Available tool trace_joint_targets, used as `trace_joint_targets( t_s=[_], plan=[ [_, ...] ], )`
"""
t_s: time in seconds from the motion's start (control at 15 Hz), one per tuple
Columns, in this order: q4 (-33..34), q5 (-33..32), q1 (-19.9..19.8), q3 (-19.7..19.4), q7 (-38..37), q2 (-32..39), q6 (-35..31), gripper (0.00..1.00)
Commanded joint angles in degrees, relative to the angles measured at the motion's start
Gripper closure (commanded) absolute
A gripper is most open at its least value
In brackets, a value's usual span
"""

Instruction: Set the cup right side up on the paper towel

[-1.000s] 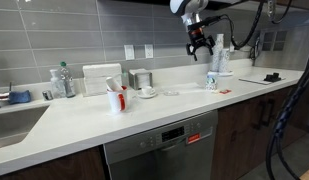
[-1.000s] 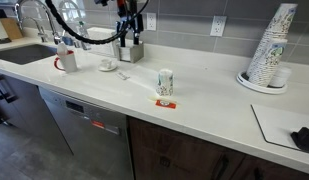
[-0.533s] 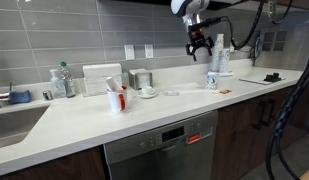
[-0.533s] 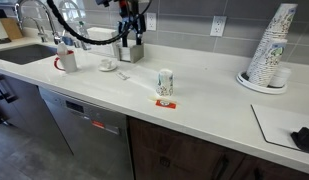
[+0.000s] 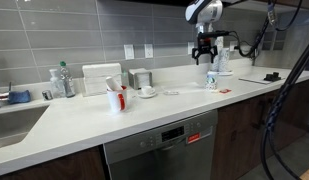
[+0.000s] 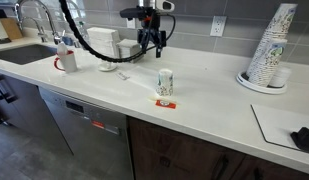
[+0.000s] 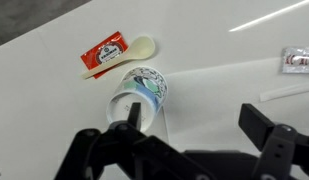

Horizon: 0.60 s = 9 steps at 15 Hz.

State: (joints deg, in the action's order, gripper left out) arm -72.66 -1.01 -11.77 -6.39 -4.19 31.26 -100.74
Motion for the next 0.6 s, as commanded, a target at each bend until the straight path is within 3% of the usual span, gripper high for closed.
trace_joint_targets(
  t_s=[0.0,0.4,0.53],
  plan=[
    [-0.7,4.1,-2.6,0.3,3.2,1.8,-5.2,0.00],
    [0.2,4.4,-2.7,0.5,4.6,5.3,-9.8,0.00],
    [0.2,4.2,-2.6,0.6,4.7,5.8,-10.5,0.15]
  ],
)
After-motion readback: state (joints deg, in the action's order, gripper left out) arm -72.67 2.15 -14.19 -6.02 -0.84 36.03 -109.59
